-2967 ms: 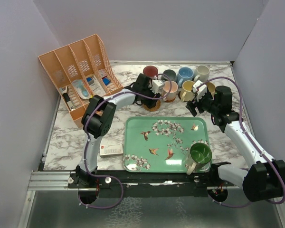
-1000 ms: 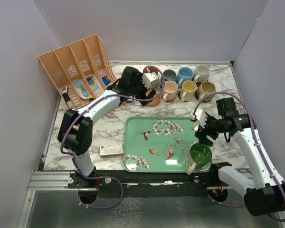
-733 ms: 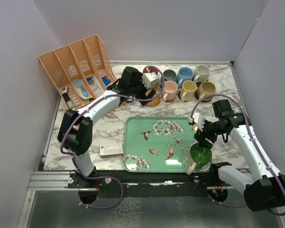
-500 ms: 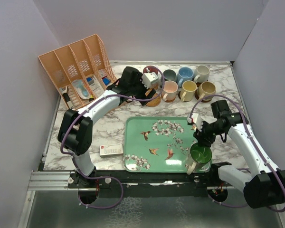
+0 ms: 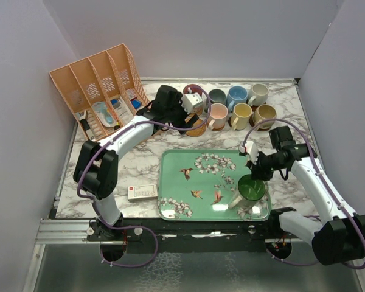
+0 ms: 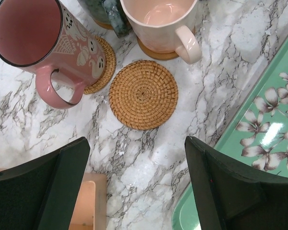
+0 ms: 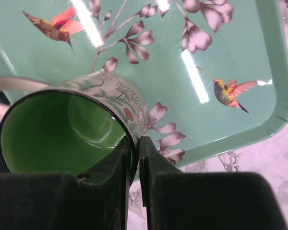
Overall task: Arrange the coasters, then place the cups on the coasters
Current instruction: Move the cup to the tray.
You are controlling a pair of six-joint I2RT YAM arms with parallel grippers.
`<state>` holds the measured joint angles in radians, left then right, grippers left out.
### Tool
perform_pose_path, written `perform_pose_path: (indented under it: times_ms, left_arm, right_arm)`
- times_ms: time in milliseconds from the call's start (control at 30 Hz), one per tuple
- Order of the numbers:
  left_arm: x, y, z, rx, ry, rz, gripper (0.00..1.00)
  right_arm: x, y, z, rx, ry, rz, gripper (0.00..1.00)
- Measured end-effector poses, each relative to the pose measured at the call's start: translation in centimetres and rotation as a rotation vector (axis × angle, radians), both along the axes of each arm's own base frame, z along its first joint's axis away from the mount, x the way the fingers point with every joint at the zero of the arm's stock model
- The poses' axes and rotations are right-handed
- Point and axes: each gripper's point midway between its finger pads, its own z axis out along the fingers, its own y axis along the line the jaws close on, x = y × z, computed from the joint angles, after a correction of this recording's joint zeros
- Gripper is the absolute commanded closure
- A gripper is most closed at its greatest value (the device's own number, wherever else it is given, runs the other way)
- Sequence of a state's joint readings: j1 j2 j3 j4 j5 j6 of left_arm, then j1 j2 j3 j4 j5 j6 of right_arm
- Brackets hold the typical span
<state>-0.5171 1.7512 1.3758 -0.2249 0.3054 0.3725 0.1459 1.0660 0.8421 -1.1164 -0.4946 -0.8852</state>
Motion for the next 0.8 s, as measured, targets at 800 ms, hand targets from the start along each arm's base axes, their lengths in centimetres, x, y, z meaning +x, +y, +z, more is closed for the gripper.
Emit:
perform_pose_path:
  times_ms: [800]
  left_arm:
    - [-1.5, 2.3, 1.4, 0.008, -0.016, 0.063, 0.01]
  right_arm:
    - [9.4, 6.5, 0.6, 0.103, -0.109, -0.203, 0.99]
